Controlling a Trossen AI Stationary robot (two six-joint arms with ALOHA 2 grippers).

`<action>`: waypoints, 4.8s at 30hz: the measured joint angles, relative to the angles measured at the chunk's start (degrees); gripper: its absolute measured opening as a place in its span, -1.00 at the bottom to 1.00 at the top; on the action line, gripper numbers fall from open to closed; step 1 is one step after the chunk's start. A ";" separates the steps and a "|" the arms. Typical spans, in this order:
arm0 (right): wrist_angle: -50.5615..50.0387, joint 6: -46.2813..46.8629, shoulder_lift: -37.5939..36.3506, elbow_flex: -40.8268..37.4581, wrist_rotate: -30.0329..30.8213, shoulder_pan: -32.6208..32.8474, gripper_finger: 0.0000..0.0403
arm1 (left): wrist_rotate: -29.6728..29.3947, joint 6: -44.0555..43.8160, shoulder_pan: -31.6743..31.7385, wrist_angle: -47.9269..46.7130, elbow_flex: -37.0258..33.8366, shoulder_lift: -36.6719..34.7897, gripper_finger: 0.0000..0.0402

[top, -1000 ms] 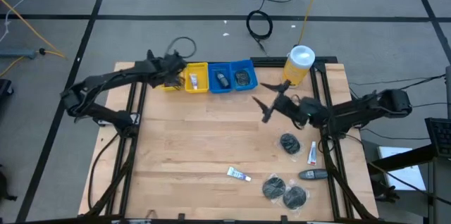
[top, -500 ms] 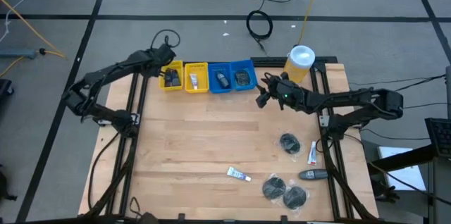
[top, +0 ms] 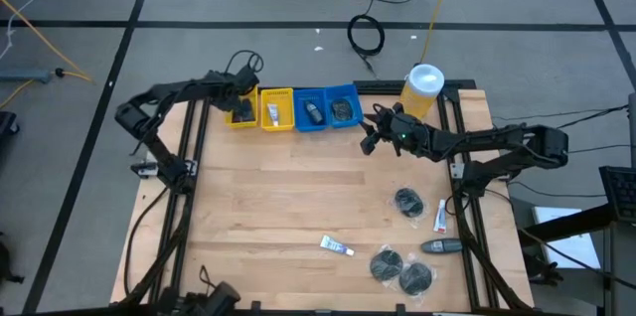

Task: Pick & Place Travel size toiletries
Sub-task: Adjust the left yellow bin, then put the white toothpaste into the right yellow bin

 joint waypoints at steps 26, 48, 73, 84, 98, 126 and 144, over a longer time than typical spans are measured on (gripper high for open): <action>-1.45 5.51 9.67 -0.06 -4.36 -3.59 -0.56 | 1.17 6.68 -7.56 7.27 -1.80 -14.90 -0.93; -21.31 2.67 -1.38 0.33 -13.27 29.43 -0.95 | 15.92 16.52 -52.68 72.39 -29.18 -17.62 -0.98; 10.06 12.31 29.82 5.96 -4.81 50.34 0.45 | 15.65 21.09 -56.61 76.92 -29.64 -17.63 -0.89; 10.10 11.78 36.33 13.88 2.79 55.34 0.42 | 15.65 21.00 -56.41 76.42 -29.64 -17.63 -0.99; -0.42 19.65 37.47 21.99 11.15 55.71 0.42 | 15.65 20.32 -56.35 75.02 -29.64 -17.61 -0.97; -25.85 35.93 30.31 22.03 19.32 55.34 0.42 | 15.67 18.82 -56.36 74.17 -29.64 -17.62 -0.90; -31.04 47.21 33.80 20.11 16.38 53.83 -0.08 | 15.73 17.60 -56.36 73.47 -29.64 -17.61 -0.89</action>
